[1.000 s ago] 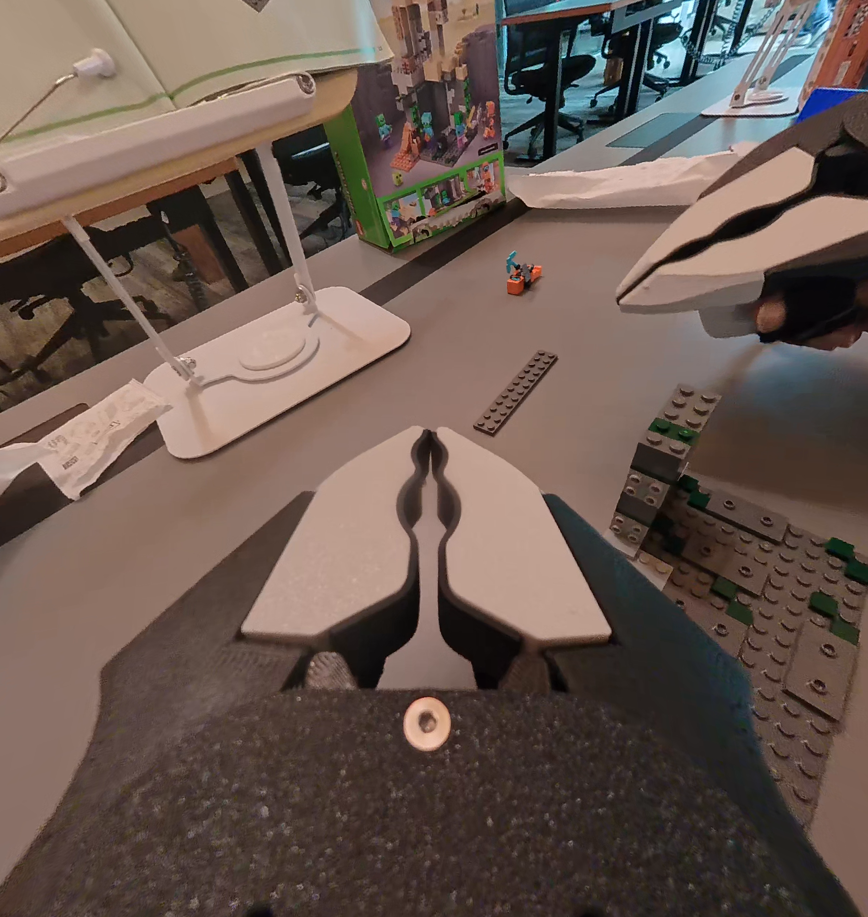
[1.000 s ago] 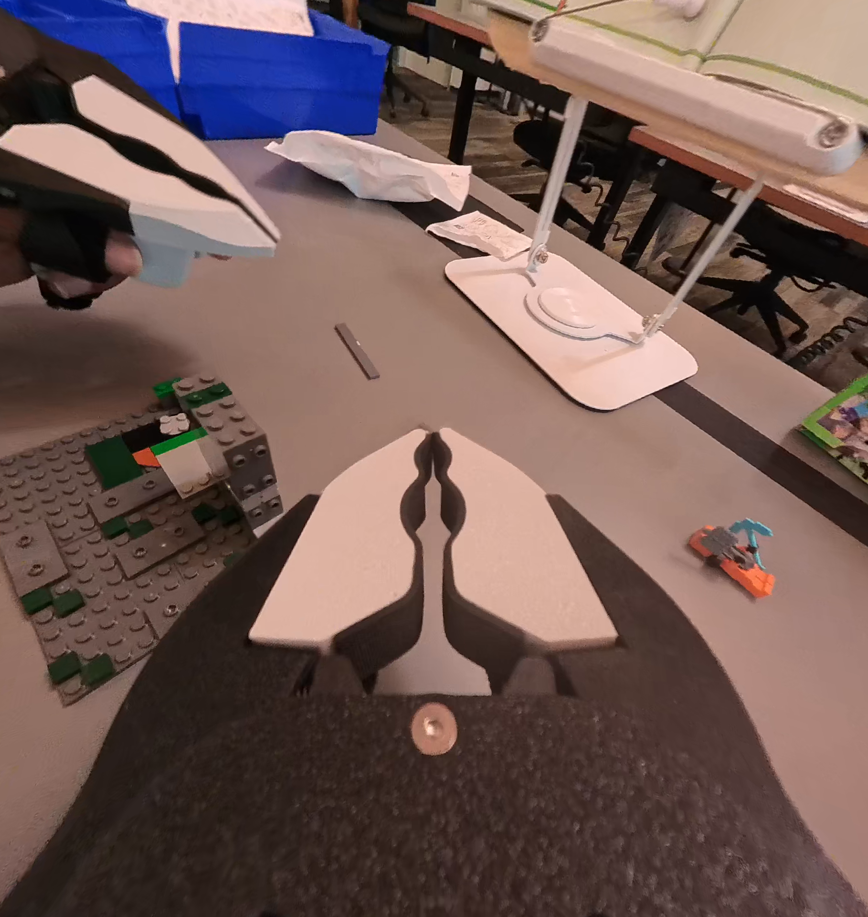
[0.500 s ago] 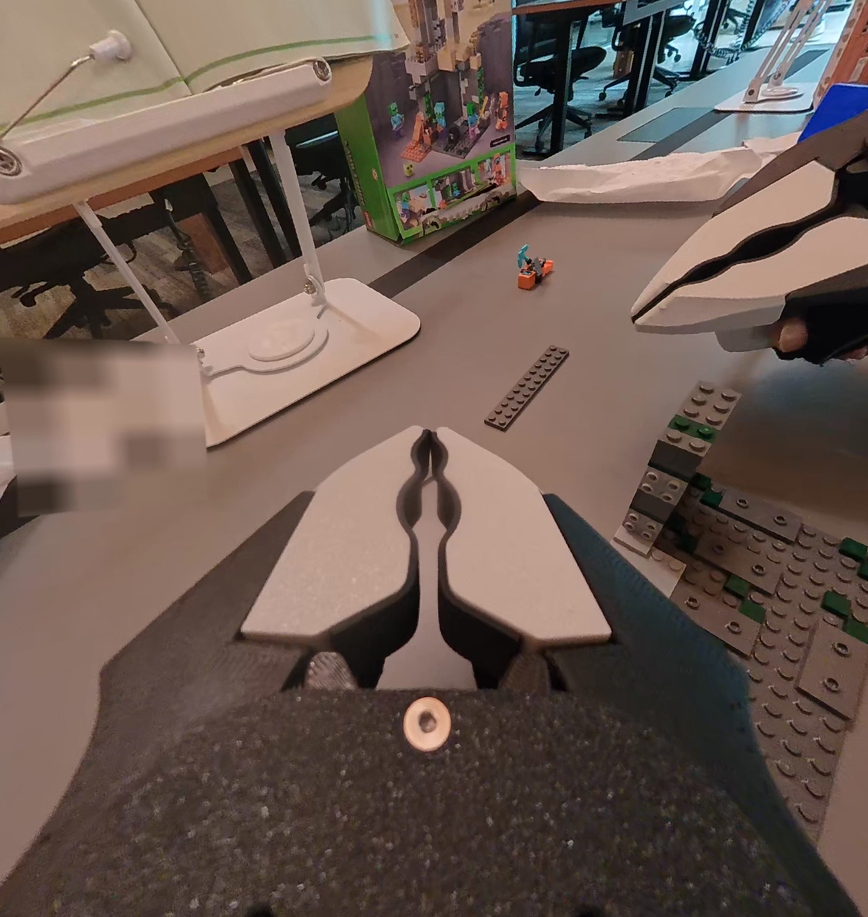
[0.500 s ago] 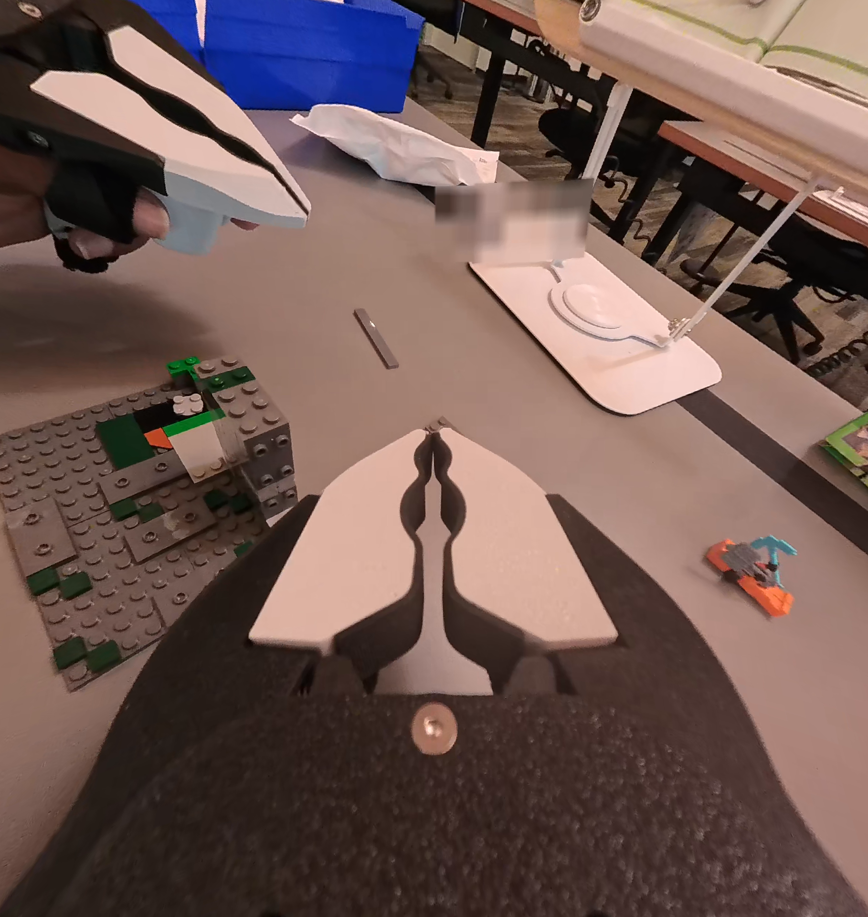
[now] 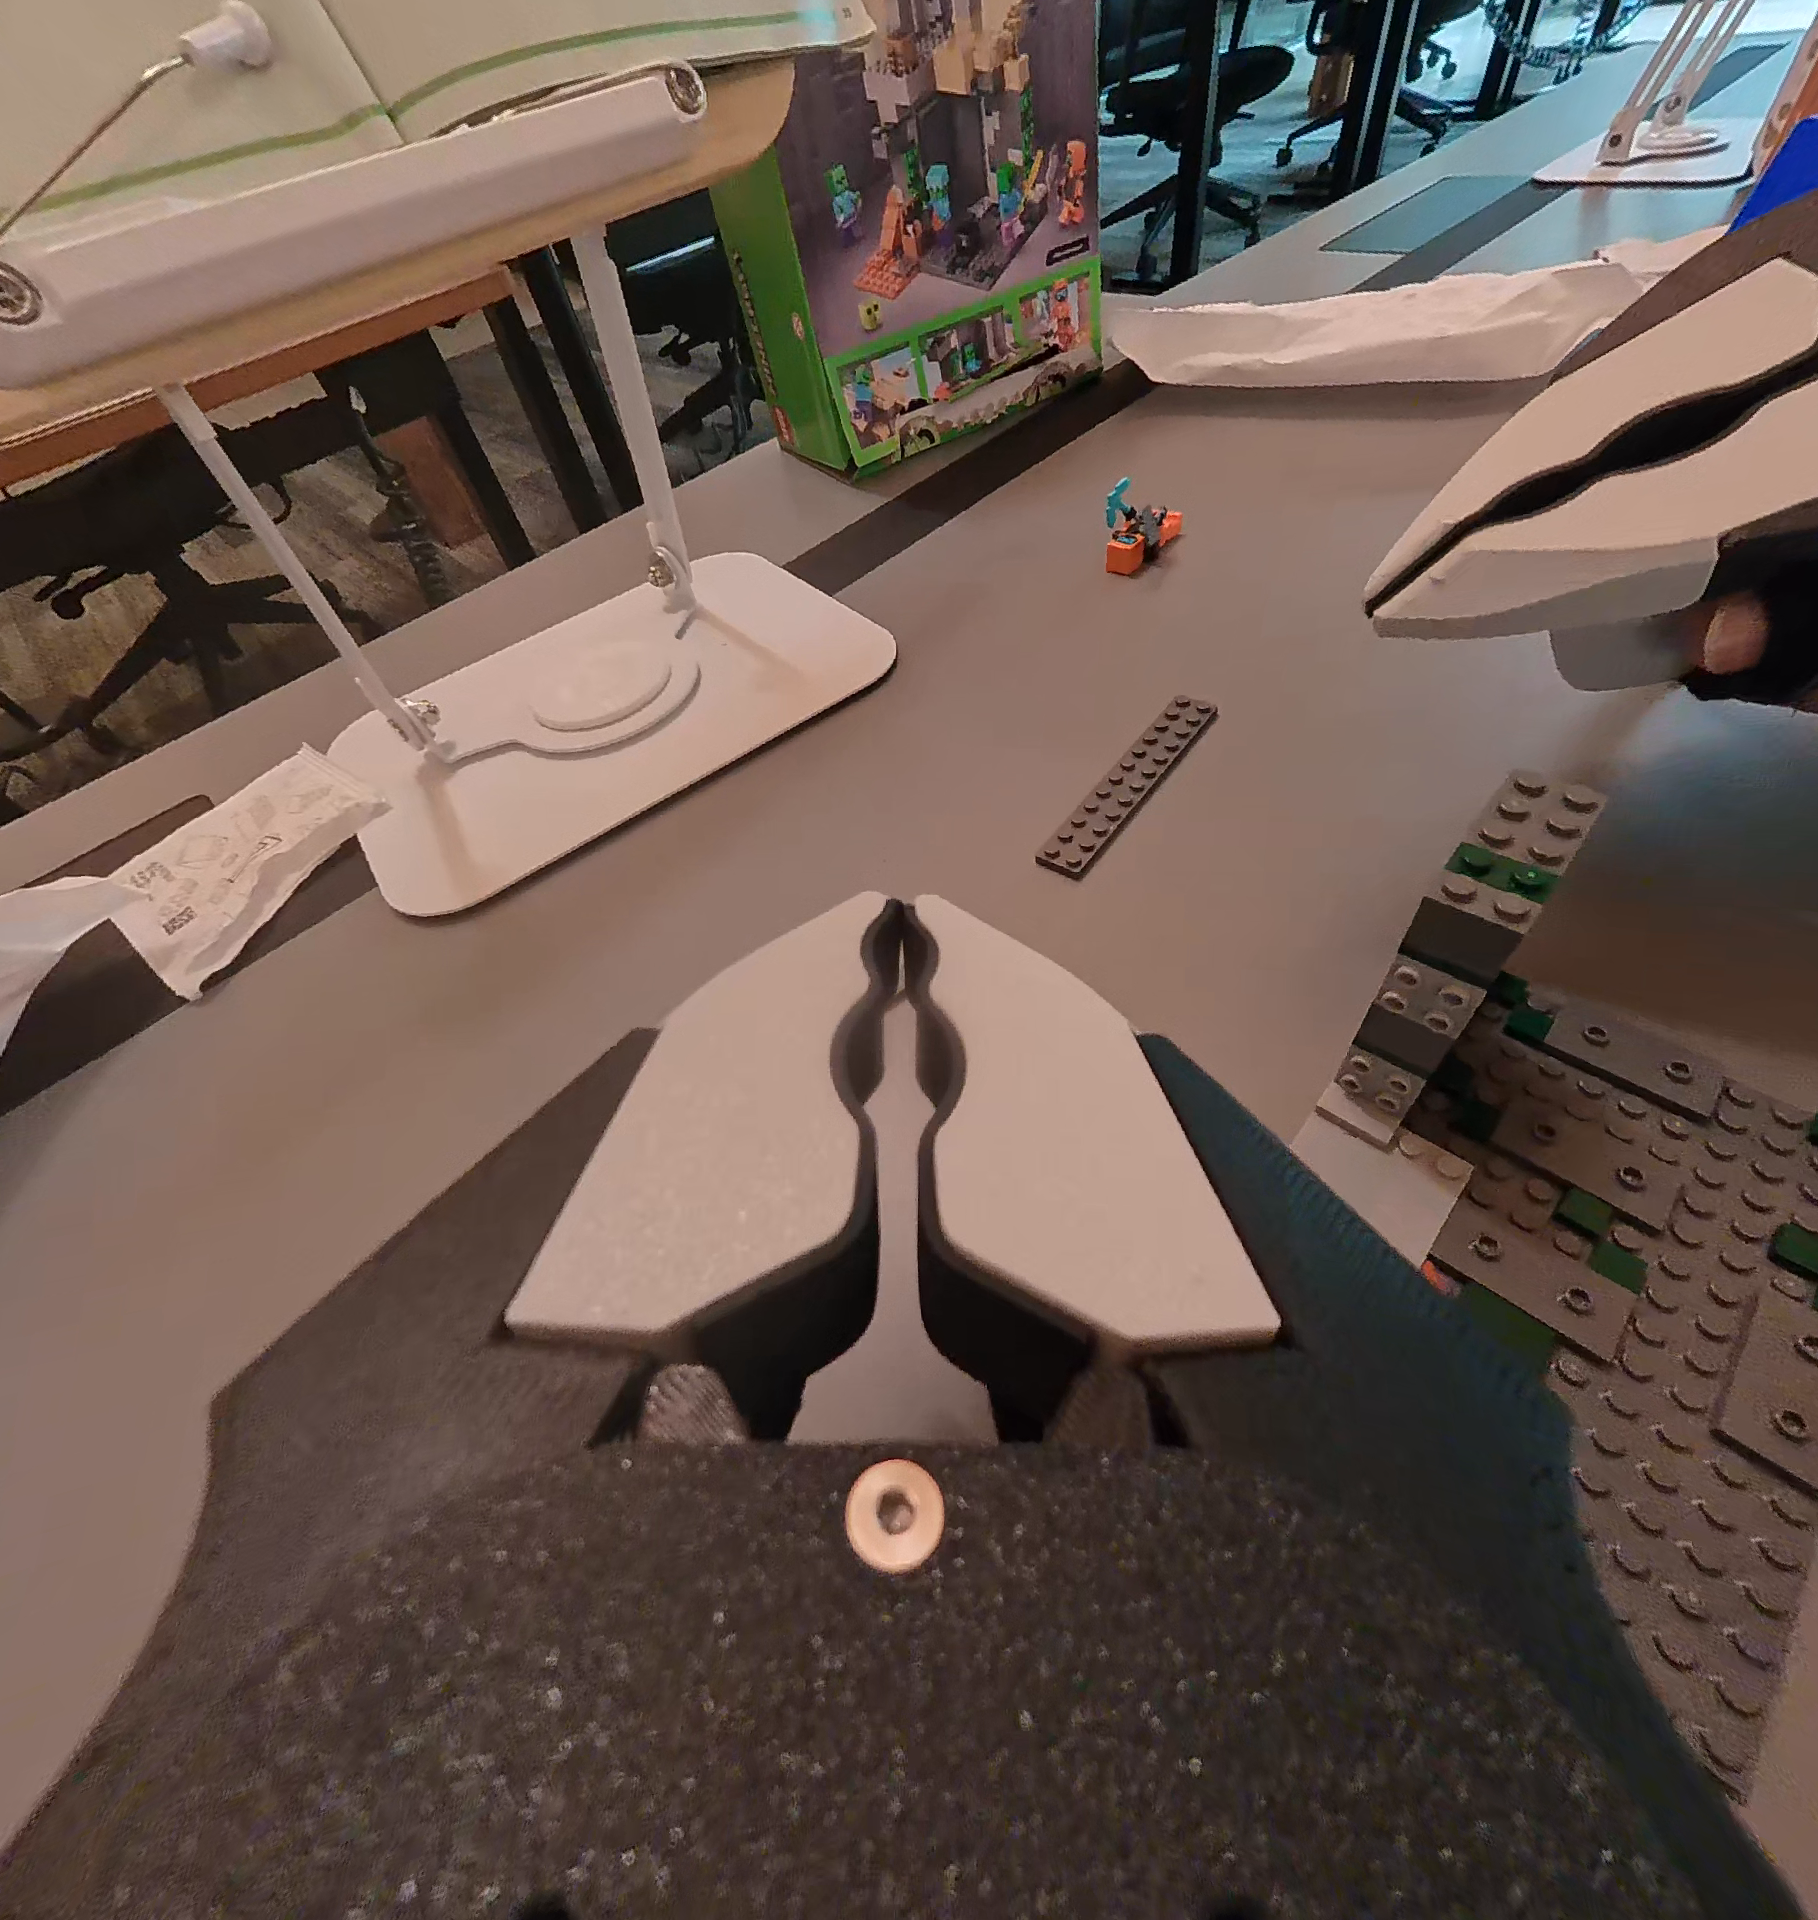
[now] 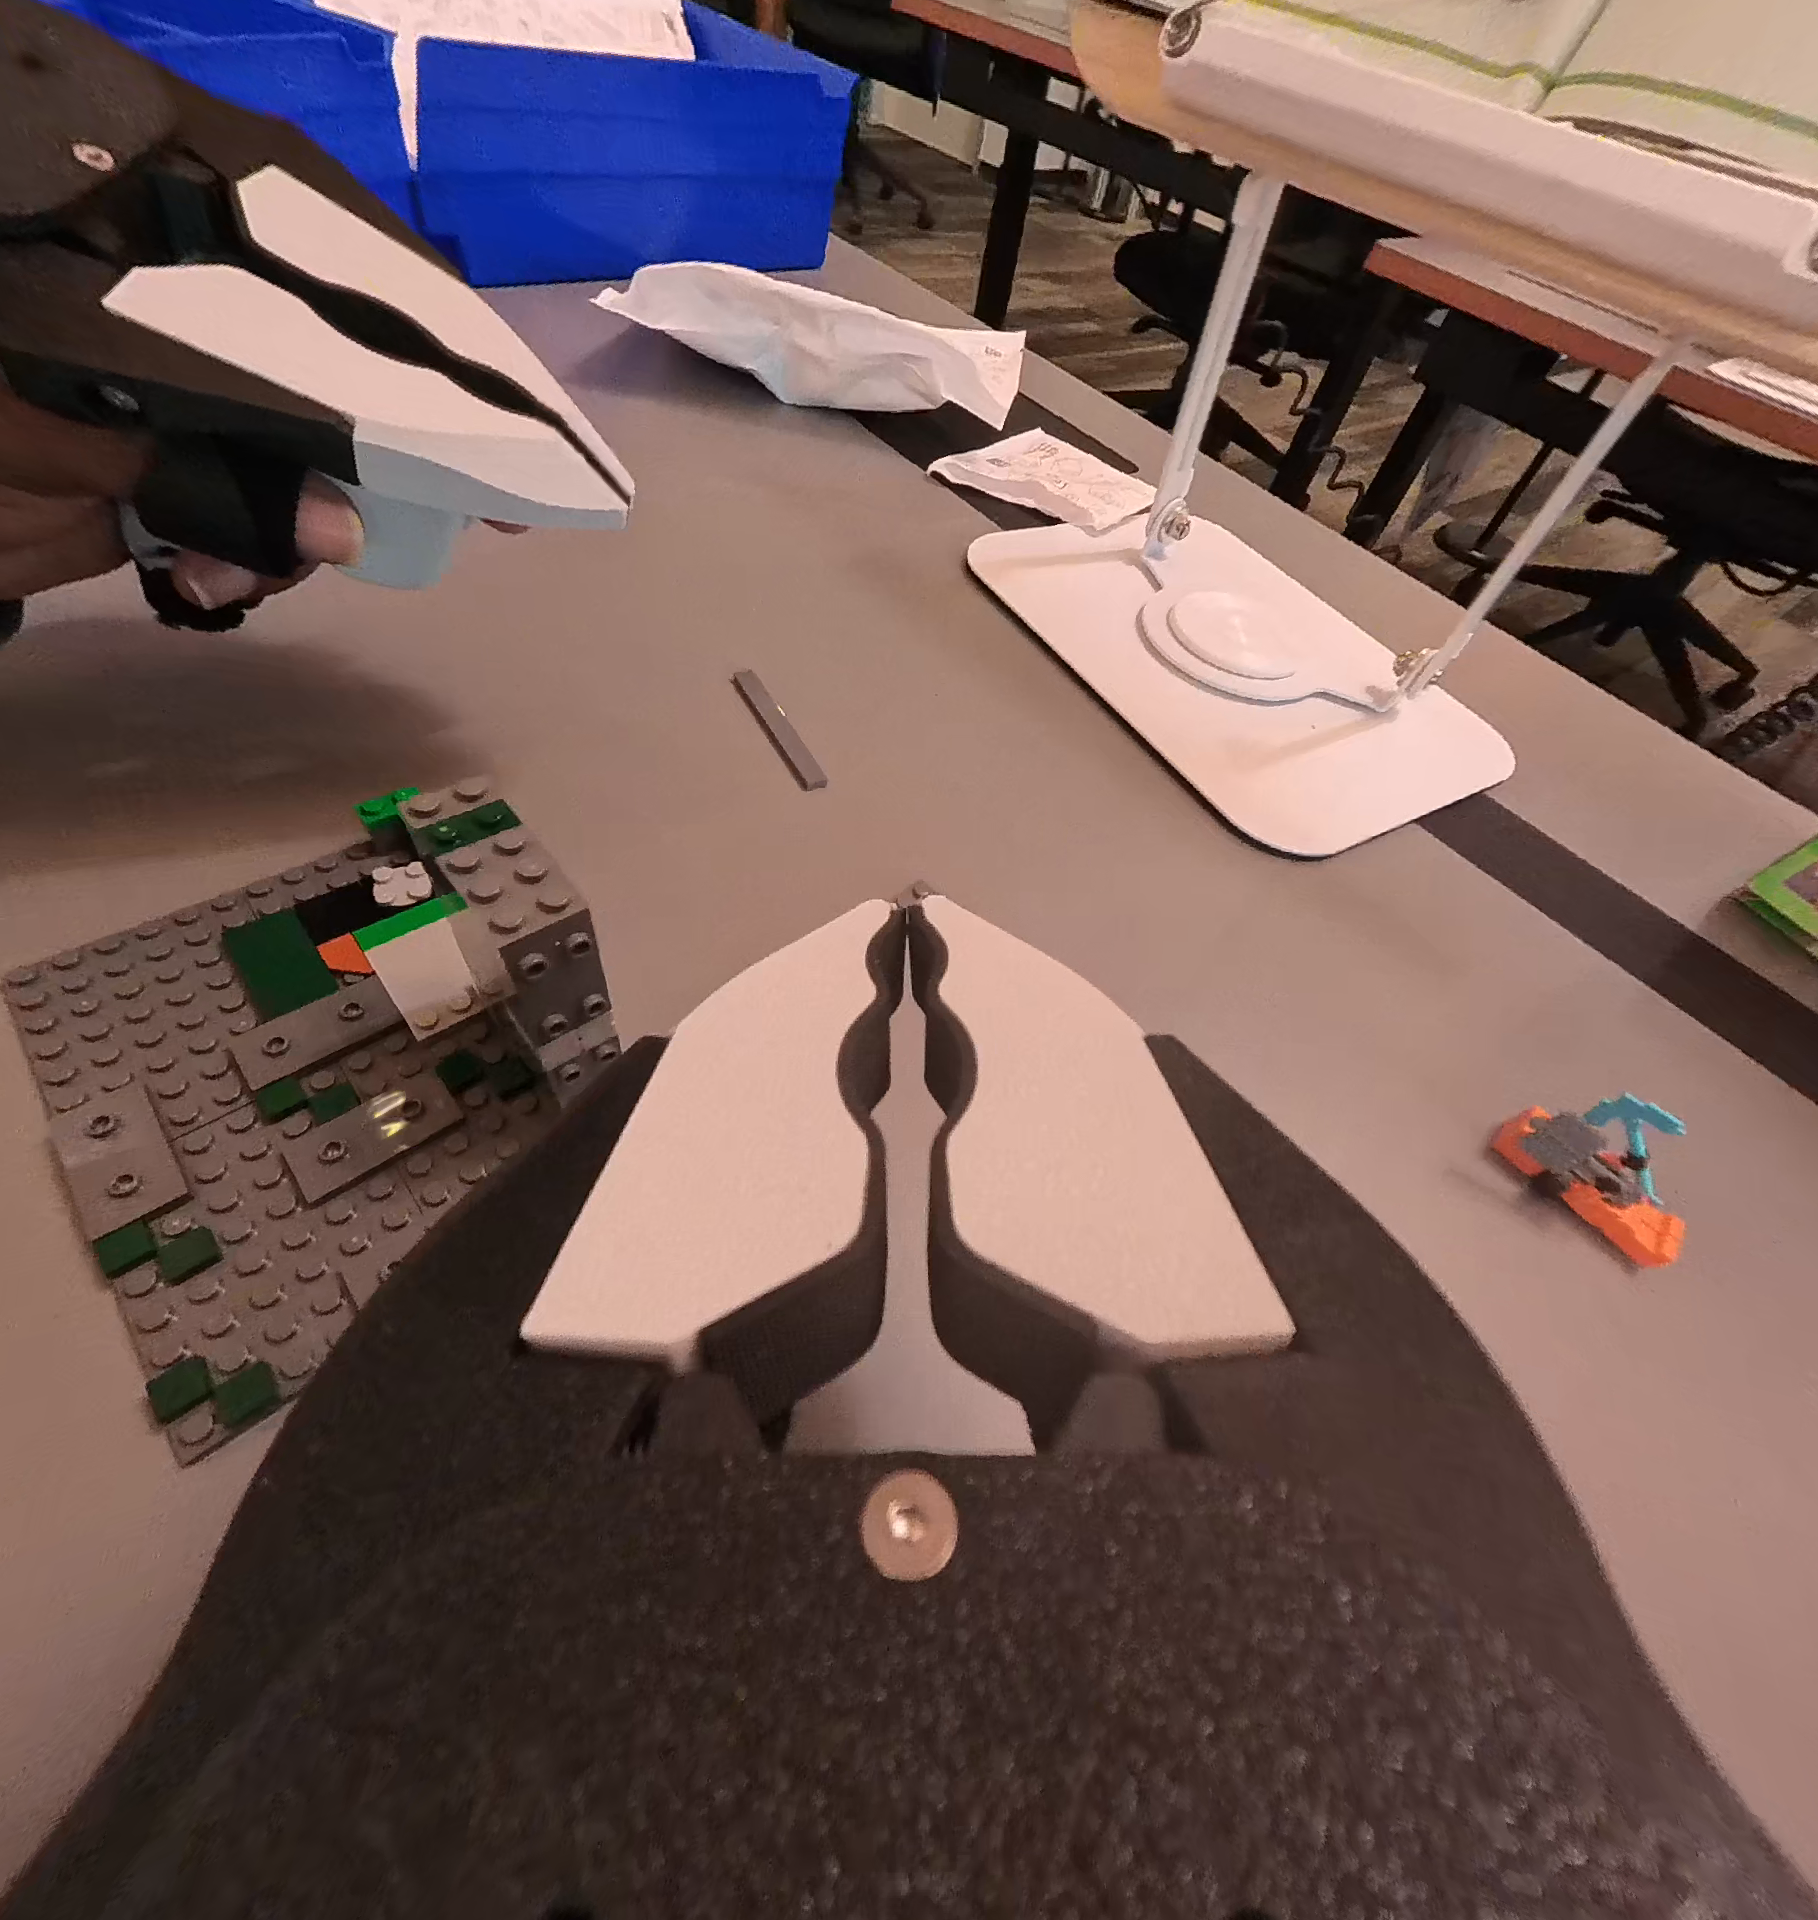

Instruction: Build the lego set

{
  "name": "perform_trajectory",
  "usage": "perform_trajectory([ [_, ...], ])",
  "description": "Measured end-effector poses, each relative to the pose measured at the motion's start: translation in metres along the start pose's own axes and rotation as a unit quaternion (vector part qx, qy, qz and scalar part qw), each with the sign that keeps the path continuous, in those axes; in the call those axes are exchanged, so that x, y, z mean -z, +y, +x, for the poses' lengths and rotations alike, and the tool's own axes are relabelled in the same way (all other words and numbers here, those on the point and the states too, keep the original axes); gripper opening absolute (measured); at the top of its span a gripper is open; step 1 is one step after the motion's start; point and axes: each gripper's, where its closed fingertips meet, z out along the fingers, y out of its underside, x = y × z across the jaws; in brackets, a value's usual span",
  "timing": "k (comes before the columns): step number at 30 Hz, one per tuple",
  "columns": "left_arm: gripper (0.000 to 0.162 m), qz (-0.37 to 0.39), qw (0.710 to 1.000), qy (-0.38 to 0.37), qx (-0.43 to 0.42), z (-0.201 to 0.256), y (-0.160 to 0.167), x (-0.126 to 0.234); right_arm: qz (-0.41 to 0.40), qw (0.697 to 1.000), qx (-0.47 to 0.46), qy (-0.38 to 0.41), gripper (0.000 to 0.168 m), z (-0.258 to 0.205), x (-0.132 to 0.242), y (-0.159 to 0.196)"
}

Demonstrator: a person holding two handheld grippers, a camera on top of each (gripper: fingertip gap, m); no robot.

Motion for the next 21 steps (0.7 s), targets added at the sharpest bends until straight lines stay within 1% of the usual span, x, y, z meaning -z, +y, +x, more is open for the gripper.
perform_trajectory([
  [10, 0.0, -0.015, 1.0, 0.0, -0.018, 0.0, 0.005, -0.003, -0.003, 1.0, -0.003, -0.006, 0.0, -0.003, -0.002, 0.002],
  [15, 0.0, -0.035, 0.999, 0.001, -0.035, -0.006, 0.015, -0.008, -0.012, 1.0, -0.004, -0.006, 0.0, -0.003, -0.005, 0.007],
  [16, 0.002, -0.044, 0.998, 0.005, -0.042, -0.007, 0.019, -0.009, -0.014, 1.0, -0.003, -0.005, 0.0, -0.002, -0.005, 0.007],
  [17, 0.01, -0.059, 0.997, 0.013, -0.049, -0.008, 0.025, -0.012, -0.015, 1.0, -0.002, -0.003, 0.0, -0.002, -0.005, 0.007],
  [20, 0.025, -0.087, 0.994, 0.039, -0.059, -0.011, 0.039, -0.021, -0.014, 1.0, -0.001, -0.004, 0.0, -0.002, -0.005, 0.007],
  [21, 0.027, -0.095, 0.993, 0.046, -0.059, -0.014, 0.041, -0.024, -0.014, 1.0, -0.002, -0.005, 0.0, -0.003, -0.005, 0.006],
])
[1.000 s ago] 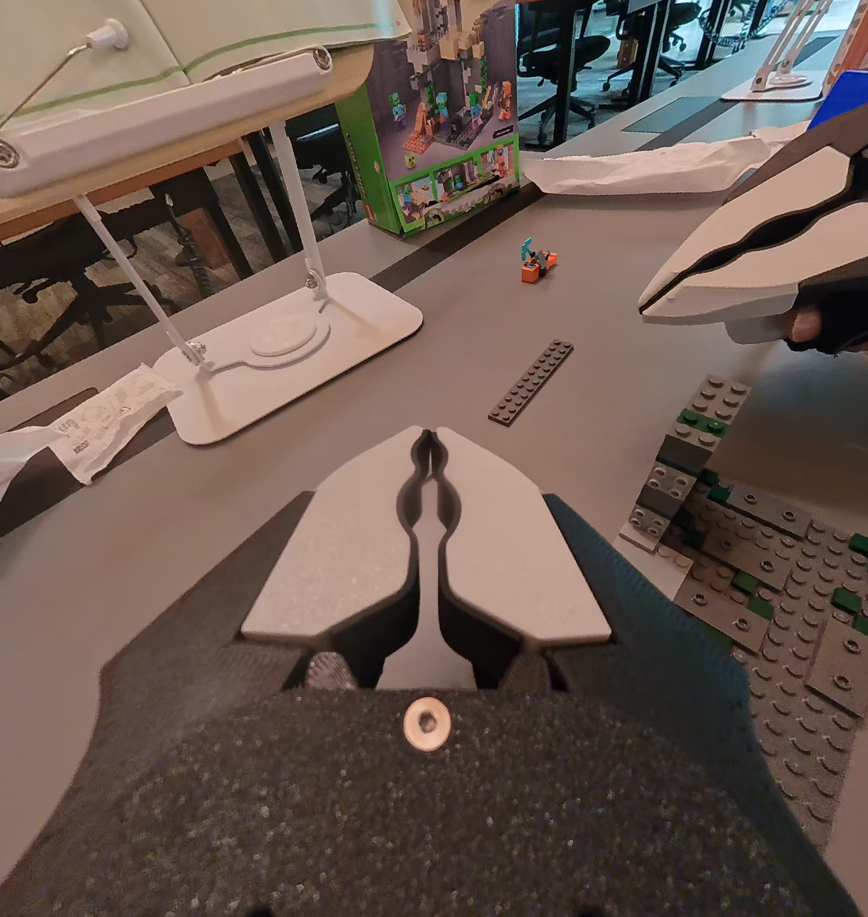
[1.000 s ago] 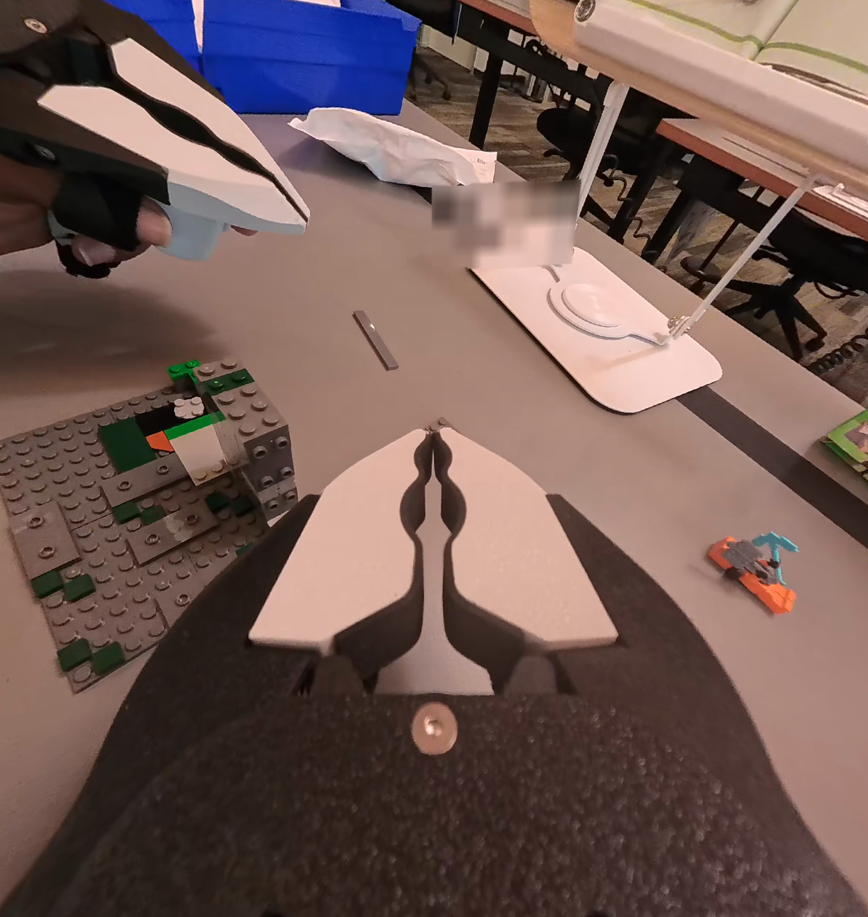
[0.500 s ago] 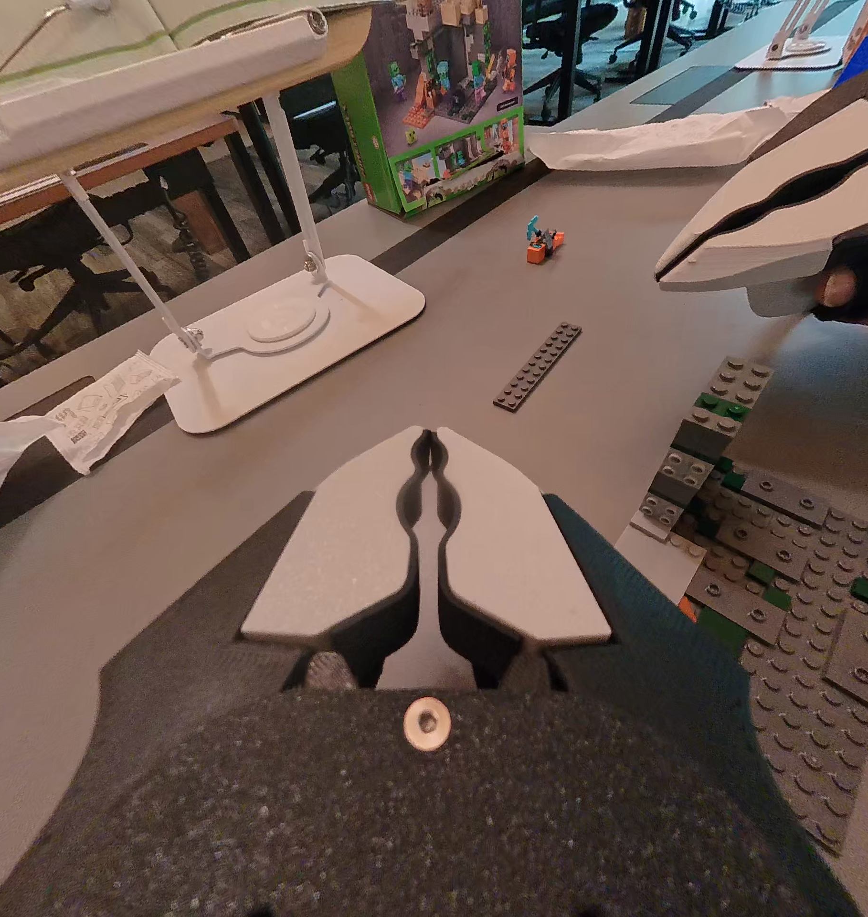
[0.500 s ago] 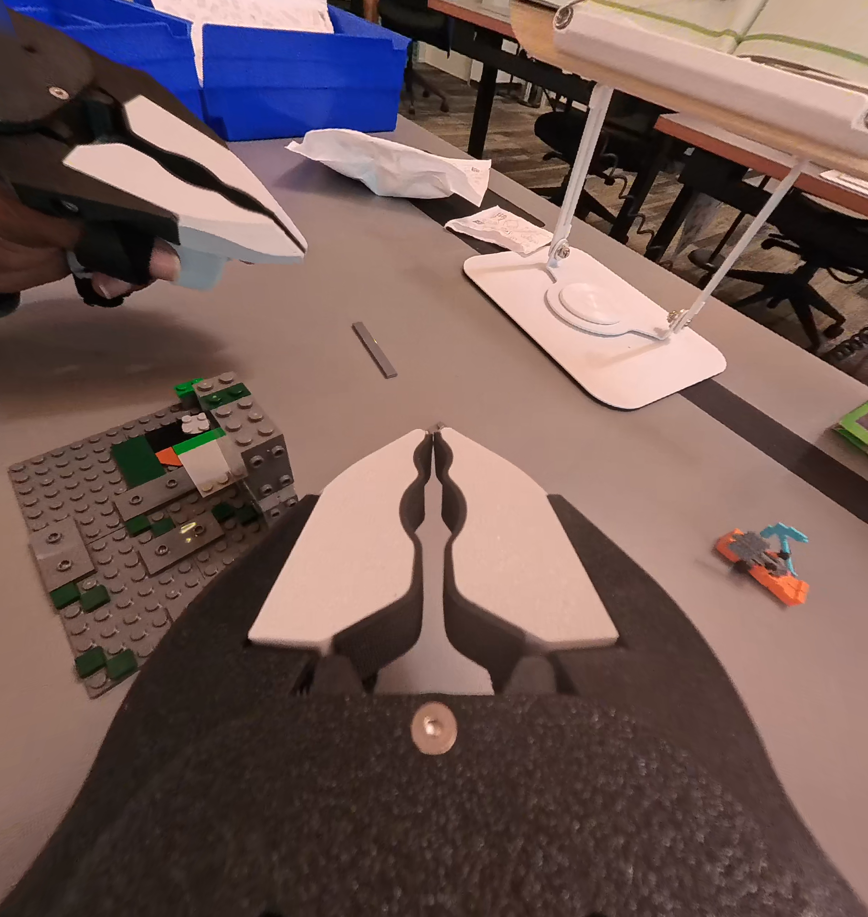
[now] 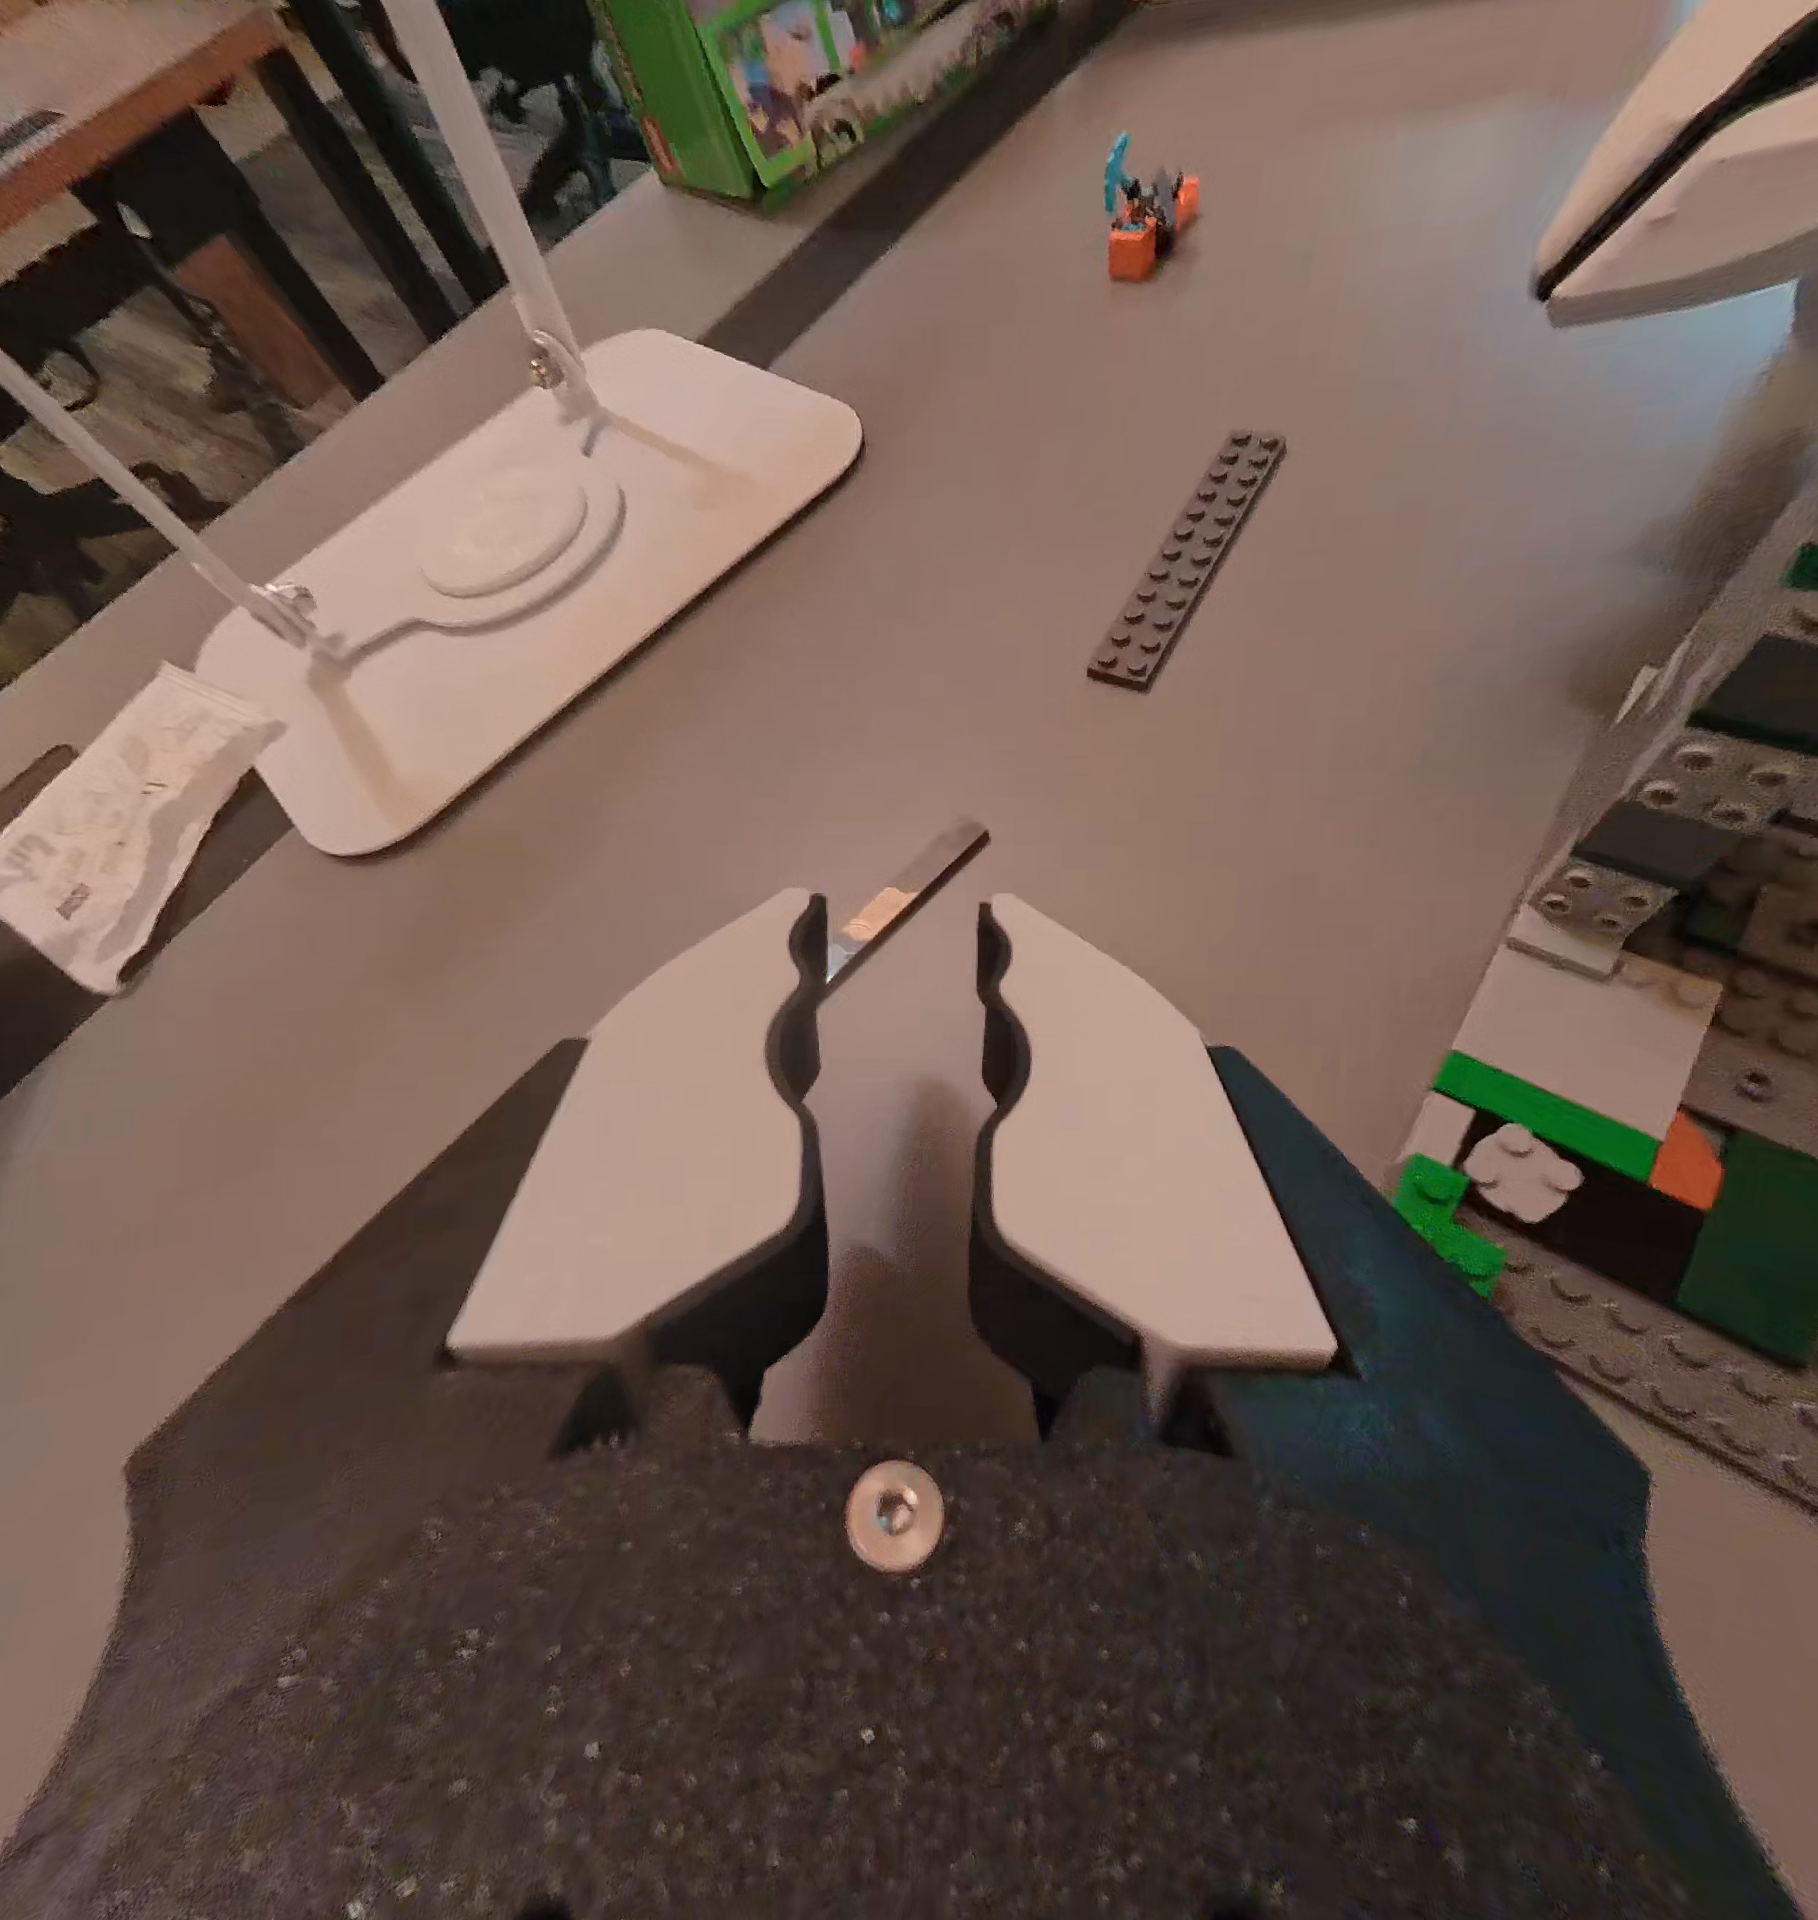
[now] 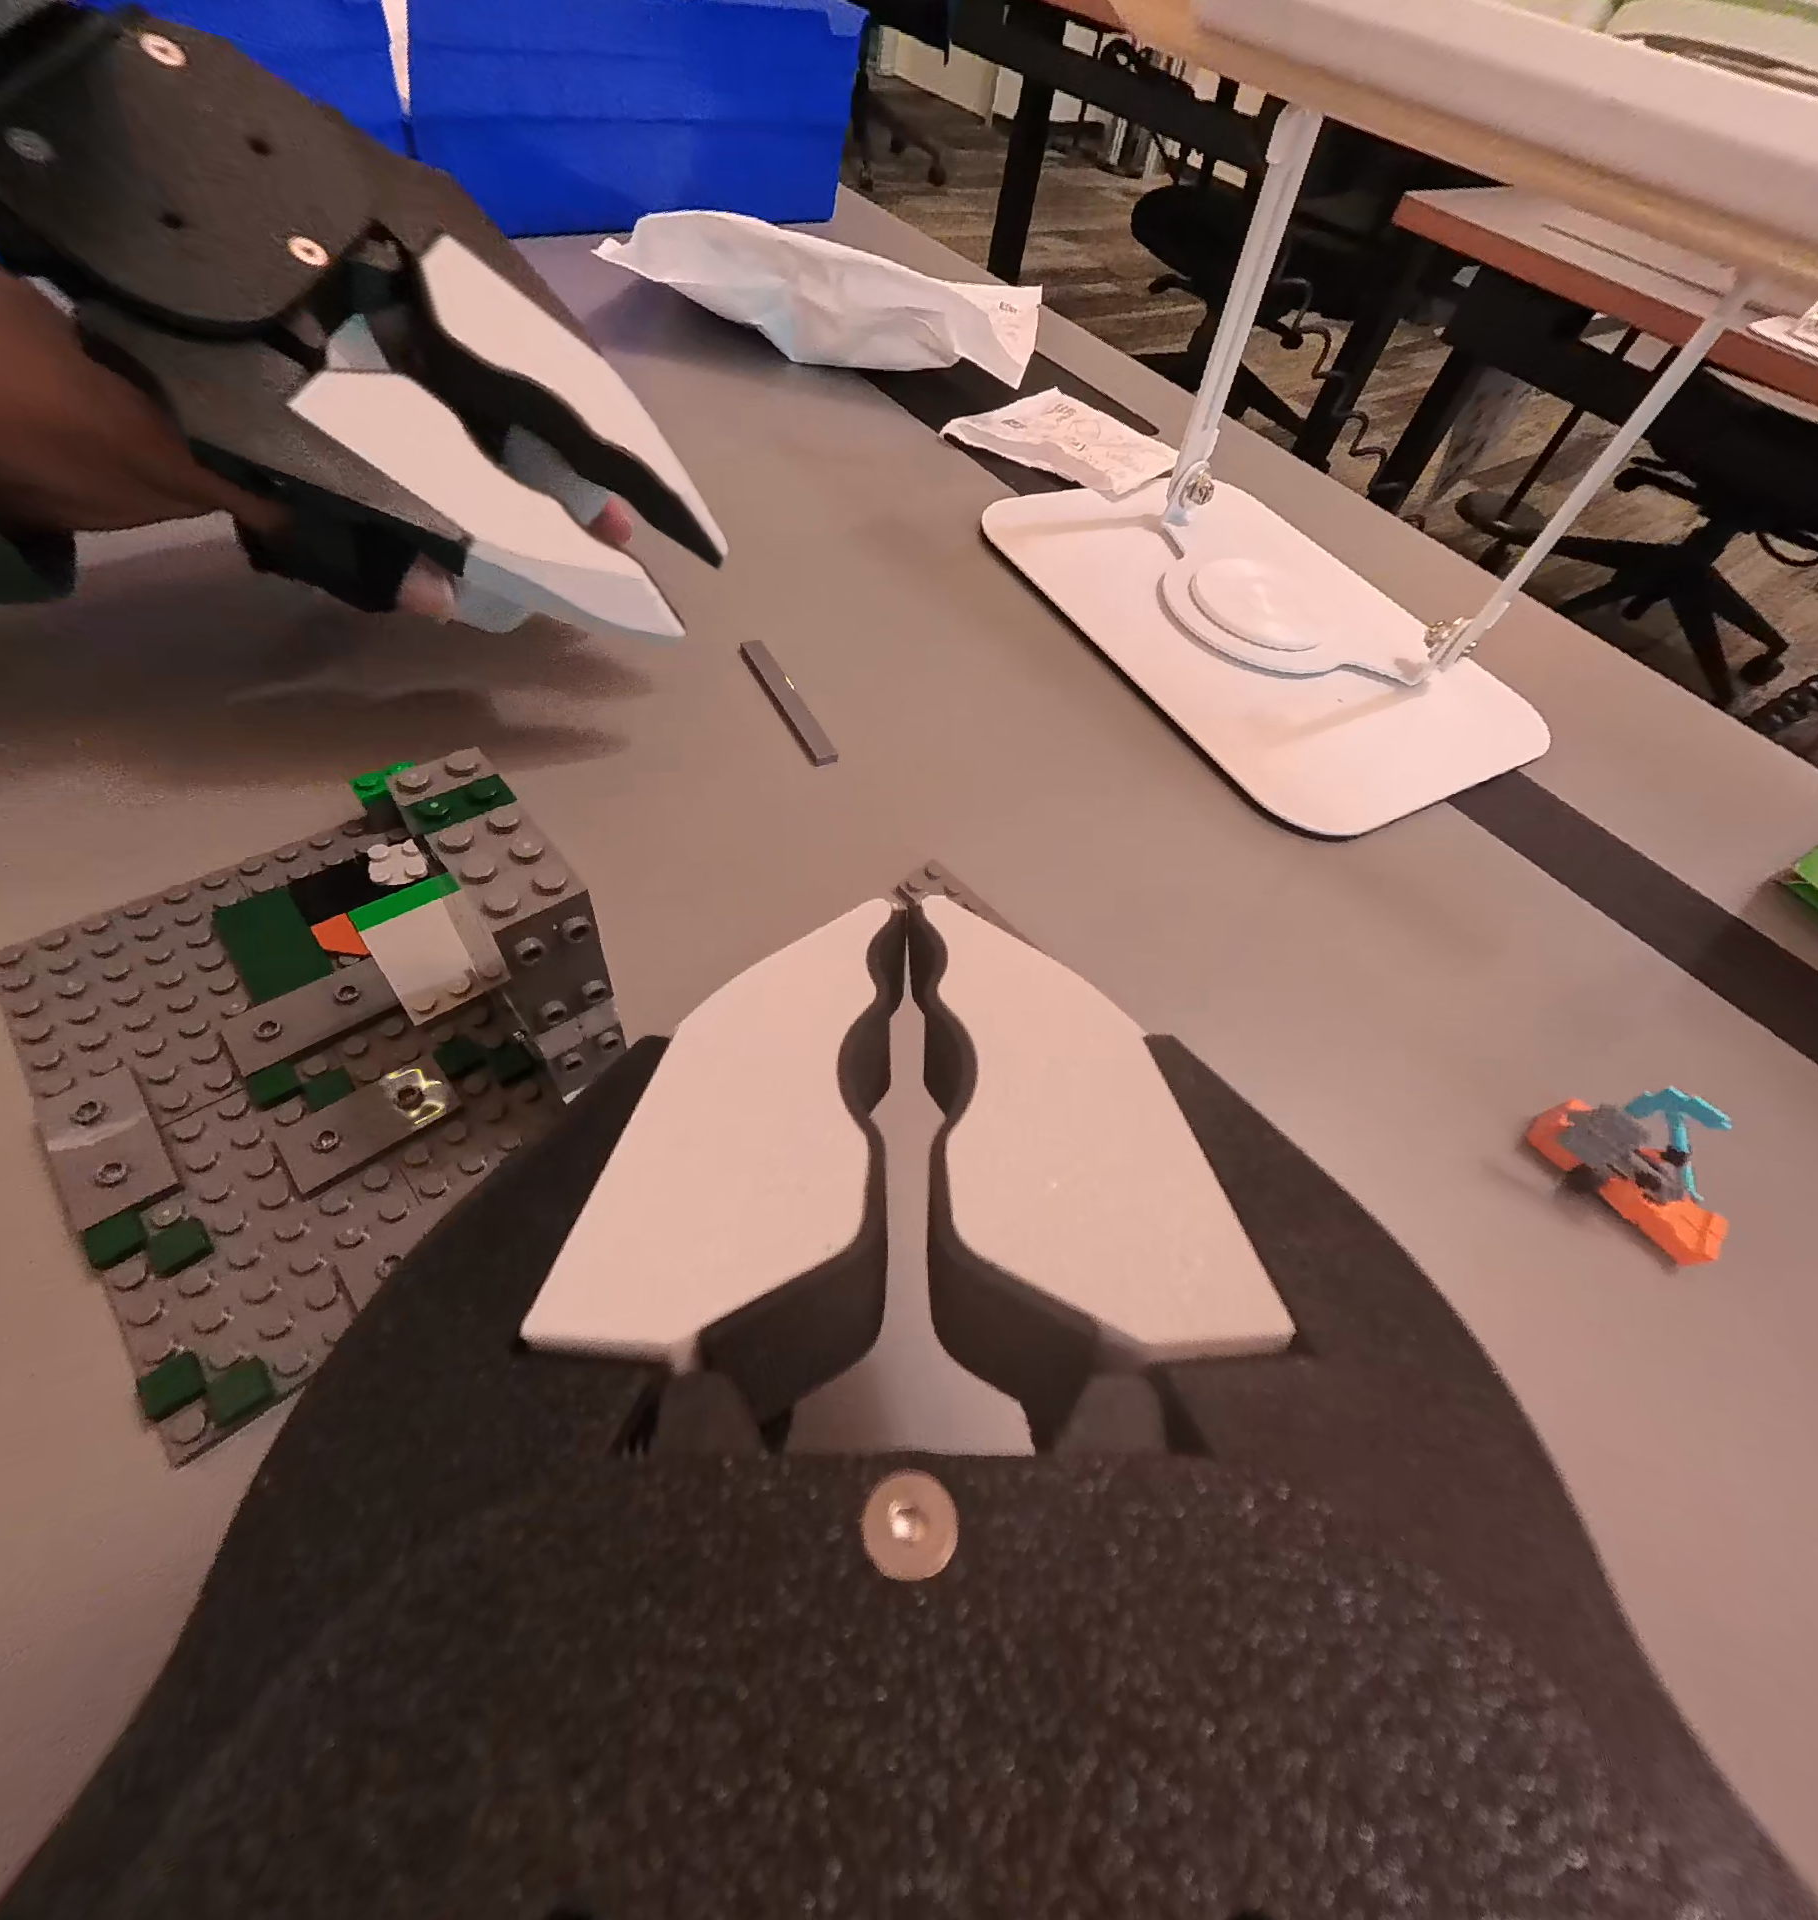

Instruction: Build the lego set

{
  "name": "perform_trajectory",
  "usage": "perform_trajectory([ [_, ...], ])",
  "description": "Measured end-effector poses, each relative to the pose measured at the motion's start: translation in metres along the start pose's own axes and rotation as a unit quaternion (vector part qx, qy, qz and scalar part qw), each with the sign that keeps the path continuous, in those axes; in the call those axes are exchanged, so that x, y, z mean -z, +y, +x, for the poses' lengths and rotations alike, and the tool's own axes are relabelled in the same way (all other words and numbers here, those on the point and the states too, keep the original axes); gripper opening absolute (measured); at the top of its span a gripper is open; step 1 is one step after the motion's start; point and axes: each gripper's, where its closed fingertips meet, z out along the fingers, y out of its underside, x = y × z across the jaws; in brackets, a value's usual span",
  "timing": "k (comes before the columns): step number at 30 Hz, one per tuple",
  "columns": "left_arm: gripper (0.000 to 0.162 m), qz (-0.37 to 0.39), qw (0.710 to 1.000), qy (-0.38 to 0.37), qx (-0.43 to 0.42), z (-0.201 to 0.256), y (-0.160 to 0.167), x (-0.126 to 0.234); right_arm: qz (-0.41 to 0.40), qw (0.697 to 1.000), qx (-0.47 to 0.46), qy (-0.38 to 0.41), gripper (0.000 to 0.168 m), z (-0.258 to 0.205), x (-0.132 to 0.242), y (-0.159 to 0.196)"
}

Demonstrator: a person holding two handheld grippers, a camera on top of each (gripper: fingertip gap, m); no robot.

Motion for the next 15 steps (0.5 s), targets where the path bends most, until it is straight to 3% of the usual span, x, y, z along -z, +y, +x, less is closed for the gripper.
perform_trajectory([
  [5, 0.027, -0.018, 0.996, 0.082, -0.006, -0.004, 0.003, -0.006, -0.002, 1.0, 0.003, -0.004, 0.0, -0.002, -0.001, 0.0],
  [15, 0.03, -0.092, 0.981, 0.168, -0.016, -0.009, 0.017, -0.031, -0.011, 1.0, -0.007, 0.0, 0.0, 0.002, -0.002, 0.005],
])
